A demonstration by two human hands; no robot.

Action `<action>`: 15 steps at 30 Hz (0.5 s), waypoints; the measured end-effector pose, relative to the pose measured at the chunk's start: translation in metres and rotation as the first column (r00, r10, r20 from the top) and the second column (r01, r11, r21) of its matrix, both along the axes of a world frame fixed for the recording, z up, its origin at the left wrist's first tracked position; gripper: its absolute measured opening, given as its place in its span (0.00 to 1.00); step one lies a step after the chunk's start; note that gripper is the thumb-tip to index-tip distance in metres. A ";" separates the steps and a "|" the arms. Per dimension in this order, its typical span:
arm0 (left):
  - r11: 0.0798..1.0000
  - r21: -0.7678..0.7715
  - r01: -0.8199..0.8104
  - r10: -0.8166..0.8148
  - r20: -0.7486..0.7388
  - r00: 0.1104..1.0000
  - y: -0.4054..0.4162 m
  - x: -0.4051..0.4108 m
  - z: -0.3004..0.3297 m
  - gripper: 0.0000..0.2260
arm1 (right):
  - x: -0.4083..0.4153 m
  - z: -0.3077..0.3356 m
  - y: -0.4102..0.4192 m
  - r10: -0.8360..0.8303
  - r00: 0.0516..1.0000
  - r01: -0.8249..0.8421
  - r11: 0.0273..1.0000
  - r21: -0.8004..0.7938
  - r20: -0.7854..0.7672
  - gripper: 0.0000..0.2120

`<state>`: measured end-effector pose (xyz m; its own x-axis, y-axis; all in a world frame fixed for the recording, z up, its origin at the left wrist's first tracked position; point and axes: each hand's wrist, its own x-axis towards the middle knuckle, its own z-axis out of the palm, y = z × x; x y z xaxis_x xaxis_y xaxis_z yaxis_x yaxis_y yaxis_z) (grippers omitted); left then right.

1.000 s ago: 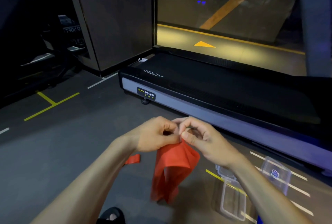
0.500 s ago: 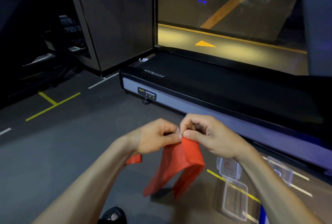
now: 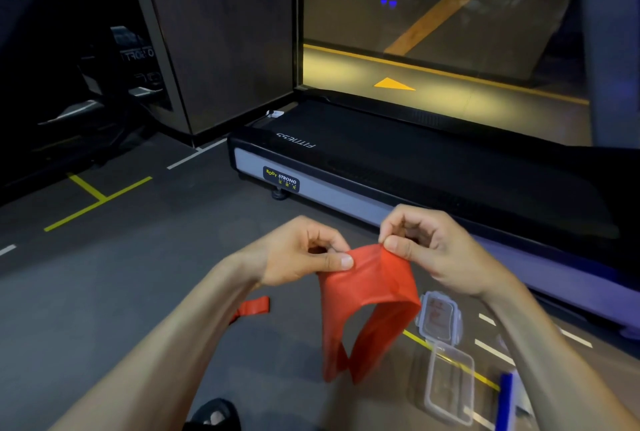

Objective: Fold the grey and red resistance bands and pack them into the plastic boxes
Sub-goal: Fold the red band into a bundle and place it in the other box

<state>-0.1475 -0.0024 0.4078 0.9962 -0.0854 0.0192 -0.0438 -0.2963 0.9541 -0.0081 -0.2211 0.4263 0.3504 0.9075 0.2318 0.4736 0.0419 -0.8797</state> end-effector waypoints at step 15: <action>0.975 0.221 -0.031 0.012 0.083 0.996 -0.005 0.000 0.005 0.08 | -0.013 -0.020 0.009 0.031 0.987 -0.028 0.999 0.017 -0.155 0.07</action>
<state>-0.1477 -0.0069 0.4130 0.9938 -0.0751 0.0823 -0.1090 -0.5017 0.8581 -0.0213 -0.2123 0.4064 0.3563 0.9148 0.1904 0.3300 0.0675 -0.9416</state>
